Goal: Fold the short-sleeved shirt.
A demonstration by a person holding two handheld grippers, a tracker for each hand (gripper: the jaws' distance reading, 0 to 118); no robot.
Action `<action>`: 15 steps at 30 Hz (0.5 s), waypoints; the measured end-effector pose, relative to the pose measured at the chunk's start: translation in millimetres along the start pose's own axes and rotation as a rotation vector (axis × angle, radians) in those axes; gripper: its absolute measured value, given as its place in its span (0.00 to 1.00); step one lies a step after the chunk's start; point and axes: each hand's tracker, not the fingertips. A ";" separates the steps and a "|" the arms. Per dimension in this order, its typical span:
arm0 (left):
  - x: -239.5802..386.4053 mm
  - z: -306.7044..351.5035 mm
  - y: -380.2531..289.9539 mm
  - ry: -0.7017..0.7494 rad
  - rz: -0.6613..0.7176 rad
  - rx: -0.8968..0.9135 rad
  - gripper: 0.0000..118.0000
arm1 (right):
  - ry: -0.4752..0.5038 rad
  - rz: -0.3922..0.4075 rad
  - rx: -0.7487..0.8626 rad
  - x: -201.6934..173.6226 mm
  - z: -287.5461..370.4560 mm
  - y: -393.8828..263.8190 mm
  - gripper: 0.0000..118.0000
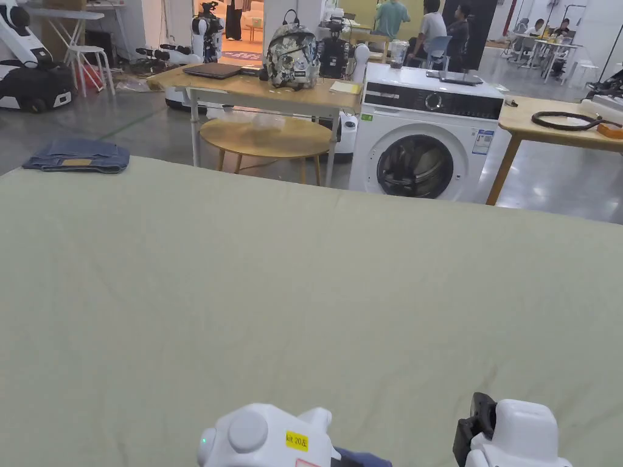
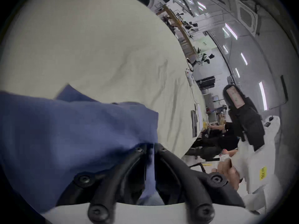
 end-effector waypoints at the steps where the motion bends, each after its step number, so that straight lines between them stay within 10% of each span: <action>1: -2.7 -7.8 -1.1 0.016 0.001 -0.007 0.00 | -0.002 0.001 -0.001 0.5 -0.1 -0.1 0.00; 15: 13.1 37.1 -19.3 0.080 -0.153 0.166 0.00 | 0.011 -0.013 0.018 -8.7 -7.2 1.2 0.00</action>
